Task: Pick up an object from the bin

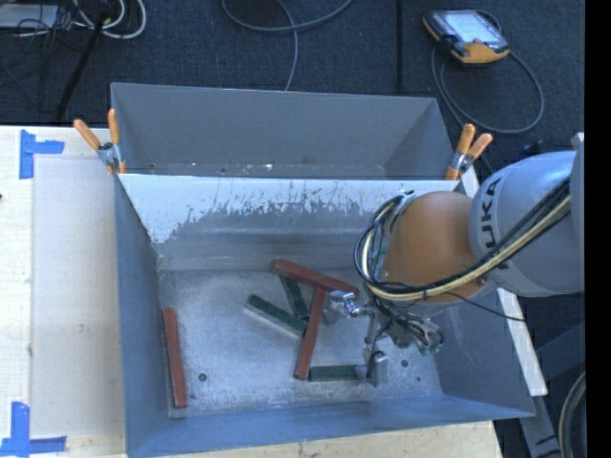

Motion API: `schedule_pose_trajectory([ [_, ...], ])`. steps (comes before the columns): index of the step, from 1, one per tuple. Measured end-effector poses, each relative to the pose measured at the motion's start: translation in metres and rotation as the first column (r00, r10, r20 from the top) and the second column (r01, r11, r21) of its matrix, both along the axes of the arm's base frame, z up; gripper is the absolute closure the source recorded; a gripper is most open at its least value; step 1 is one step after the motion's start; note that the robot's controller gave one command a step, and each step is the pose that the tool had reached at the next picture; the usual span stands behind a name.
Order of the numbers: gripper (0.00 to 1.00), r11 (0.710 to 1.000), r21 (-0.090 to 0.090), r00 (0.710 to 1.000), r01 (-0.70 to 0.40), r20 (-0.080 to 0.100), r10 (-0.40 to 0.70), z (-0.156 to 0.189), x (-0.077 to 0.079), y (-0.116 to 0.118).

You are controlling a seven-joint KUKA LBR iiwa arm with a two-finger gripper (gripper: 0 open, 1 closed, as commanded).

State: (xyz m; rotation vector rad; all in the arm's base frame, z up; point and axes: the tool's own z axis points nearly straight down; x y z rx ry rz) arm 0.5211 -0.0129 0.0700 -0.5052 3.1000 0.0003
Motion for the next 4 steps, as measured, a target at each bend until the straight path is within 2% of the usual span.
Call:
schedule_pose_trajectory([
  [1,0.0,1.0,0.0,1.0,-0.001,0.0,0.001,0.0,0.0,0.0],
  [2,0.0,0.999,0.001,0.999,0.034,0.009,-0.034,0.0,-0.039,-0.001],
  [3,0.0,1.0,0.004,0.999,0.026,0.026,-0.026,0.004,-0.043,-0.011],
  [4,0.0,0.999,0.003,0.999,0.041,0.008,-0.042,0.002,-0.038,-0.038],
])
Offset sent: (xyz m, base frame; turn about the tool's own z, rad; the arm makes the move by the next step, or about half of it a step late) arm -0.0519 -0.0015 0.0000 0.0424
